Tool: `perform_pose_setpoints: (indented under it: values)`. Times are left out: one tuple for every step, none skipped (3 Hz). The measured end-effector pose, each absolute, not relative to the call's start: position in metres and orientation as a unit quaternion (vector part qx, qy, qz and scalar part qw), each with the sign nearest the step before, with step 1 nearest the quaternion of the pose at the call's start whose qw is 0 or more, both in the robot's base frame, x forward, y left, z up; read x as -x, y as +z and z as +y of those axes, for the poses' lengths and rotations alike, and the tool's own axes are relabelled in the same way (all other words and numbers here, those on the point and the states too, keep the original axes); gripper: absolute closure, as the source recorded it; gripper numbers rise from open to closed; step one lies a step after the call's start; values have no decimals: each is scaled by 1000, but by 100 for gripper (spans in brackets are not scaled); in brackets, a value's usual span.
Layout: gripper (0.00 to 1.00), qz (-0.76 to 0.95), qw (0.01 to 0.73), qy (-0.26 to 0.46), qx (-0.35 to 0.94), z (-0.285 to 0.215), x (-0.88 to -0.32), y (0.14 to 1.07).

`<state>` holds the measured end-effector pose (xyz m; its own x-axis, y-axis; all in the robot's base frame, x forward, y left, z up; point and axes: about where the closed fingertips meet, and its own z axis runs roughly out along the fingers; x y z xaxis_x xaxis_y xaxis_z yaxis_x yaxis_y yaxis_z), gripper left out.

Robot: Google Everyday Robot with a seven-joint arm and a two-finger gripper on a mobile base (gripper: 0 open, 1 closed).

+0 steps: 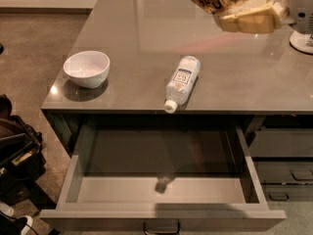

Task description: Place orange can into top drawer

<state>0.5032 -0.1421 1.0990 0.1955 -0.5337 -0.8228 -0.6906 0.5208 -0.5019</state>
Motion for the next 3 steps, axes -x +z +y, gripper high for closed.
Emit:
perform_pose_setpoints:
  values:
    - [100, 633, 605, 76, 477, -137, -501, 1093]
    - [100, 637, 611, 90, 461, -132, -498, 1082]
    - [100, 654, 604, 107, 443, -124, -495, 1057]
